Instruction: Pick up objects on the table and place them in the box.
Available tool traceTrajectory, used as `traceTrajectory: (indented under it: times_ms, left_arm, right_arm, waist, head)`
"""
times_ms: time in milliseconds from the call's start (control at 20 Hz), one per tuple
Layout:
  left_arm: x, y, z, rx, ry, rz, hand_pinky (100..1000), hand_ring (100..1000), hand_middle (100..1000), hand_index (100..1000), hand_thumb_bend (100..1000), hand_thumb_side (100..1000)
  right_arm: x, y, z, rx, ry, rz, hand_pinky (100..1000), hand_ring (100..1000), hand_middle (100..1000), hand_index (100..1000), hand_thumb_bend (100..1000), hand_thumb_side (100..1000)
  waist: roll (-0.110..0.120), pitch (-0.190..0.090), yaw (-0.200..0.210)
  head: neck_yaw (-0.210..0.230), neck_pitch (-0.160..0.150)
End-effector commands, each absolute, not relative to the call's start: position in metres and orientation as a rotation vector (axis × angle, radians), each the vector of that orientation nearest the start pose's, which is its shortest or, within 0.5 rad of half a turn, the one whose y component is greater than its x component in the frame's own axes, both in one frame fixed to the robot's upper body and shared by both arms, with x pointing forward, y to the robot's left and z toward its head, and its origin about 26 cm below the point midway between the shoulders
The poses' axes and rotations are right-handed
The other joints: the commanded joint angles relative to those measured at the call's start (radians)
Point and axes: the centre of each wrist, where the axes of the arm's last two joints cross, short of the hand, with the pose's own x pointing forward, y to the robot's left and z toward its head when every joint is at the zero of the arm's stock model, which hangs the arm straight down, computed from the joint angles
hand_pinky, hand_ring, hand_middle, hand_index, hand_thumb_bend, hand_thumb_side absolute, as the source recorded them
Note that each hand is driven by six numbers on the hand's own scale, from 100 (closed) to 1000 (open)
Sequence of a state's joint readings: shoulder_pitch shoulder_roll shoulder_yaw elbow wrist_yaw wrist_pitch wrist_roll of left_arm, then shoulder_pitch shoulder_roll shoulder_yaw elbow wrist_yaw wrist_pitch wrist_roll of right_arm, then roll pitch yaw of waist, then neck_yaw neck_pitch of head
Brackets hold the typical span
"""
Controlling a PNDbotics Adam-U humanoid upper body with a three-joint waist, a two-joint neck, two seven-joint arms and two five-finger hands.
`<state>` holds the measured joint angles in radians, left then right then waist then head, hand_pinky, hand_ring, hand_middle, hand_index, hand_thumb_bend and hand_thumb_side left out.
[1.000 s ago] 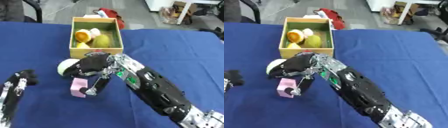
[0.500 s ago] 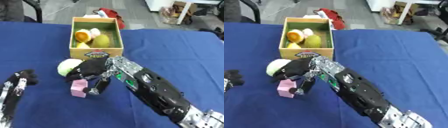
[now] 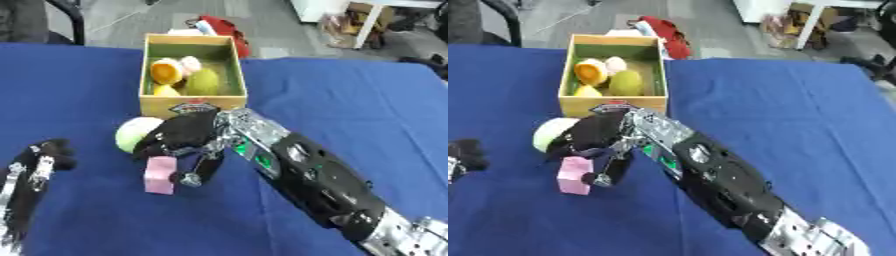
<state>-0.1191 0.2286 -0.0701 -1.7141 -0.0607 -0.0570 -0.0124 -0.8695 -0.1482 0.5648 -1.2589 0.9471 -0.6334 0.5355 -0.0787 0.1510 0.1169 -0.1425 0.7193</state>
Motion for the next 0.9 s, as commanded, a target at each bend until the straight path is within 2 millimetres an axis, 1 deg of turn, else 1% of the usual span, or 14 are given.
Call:
traceTrajectory:
  times_ms: [50,250,350,450,500,600,900]
  left_arm:
    - [0.303,0.263,0.073,0.145,-1.885,-0.349,667,585,586,750,100,766]
    - [0.303,0.262,0.074,0.143,-1.888,-0.351,667,585,586,751,100,766]
    - [0.303,0.262,0.074,0.143,-1.888,-0.351,667,585,586,751,100,765]
    - [0.304,0.262,0.074,0.143,-1.890,-0.351,667,584,585,751,100,765]
    - [0.304,0.262,0.075,0.143,-1.891,-0.351,667,584,585,751,100,766]
    - [0.304,0.261,0.075,0.139,-1.893,-0.353,668,584,585,751,100,766]
    - [0.306,0.260,0.078,0.135,-1.903,-0.356,668,583,585,751,100,764]
  right_arm:
    - [0.402,-0.065,0.180,0.242,1.359,-2.577,869,935,946,1000,100,249]
    - [0.403,-0.066,0.175,0.237,1.305,-2.614,868,938,952,1000,102,257]
    - [0.404,-0.066,0.171,0.245,1.275,-2.635,869,941,955,1000,128,264]
    - [0.405,-0.066,0.167,0.255,1.257,-2.649,868,940,954,1000,134,265]
    - [0.405,-0.066,0.165,0.262,1.252,-2.652,868,943,956,1000,159,273]
    - [0.406,-0.066,0.163,0.282,1.240,-2.657,868,945,958,1000,177,281]
    - [0.405,-0.063,0.157,0.318,1.227,-2.641,867,945,957,1000,192,288]
  waist:
    - [-0.003,-0.013,-0.002]
    - [-0.003,-0.011,-0.001]
    - [-0.002,-0.010,0.000]
    - [-0.001,-0.009,0.002]
    - [-0.001,-0.008,0.002]
    - [-0.001,-0.006,0.005]
    - [0.000,0.002,0.015]
  head:
    - [0.001,-0.005]
    - [0.000,-0.008]
    - [-0.001,-0.009]
    - [-0.002,-0.010]
    - [-0.002,-0.011]
    - [-0.003,-0.014]
    - [-0.007,-0.022]
